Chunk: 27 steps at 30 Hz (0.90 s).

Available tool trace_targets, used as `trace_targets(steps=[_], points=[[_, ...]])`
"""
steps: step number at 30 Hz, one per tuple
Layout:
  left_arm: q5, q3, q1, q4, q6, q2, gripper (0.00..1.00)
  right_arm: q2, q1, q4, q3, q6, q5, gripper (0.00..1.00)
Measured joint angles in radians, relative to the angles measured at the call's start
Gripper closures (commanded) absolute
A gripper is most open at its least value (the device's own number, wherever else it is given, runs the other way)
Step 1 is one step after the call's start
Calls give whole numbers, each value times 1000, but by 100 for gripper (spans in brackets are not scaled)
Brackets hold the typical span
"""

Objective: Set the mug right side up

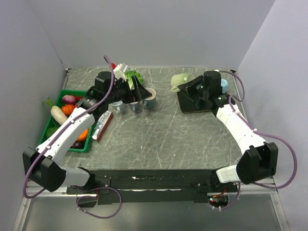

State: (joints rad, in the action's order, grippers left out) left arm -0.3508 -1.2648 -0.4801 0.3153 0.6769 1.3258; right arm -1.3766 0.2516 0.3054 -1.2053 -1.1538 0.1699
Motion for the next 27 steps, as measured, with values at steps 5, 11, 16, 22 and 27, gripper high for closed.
trace_targets(steps=[5, 11, 16, 22, 27], points=[[-130, 1, 0, -149, 99, -8, 4, 77, 52, -169, 51, -9, 141, 100], [-239, 8, 0, -311, 222, 2, 4, 147, 119, -396, 92, -73, 243, 100], [-290, 35, 0, -447, 323, 20, 3, 160, 137, -525, 109, -129, 289, 100], [-304, 37, 0, -559, 417, 37, 17, 160, 157, -610, 129, -177, 296, 100], [-311, 37, 0, -642, 481, 48, 26, 160, 180, -626, 130, -183, 298, 100]])
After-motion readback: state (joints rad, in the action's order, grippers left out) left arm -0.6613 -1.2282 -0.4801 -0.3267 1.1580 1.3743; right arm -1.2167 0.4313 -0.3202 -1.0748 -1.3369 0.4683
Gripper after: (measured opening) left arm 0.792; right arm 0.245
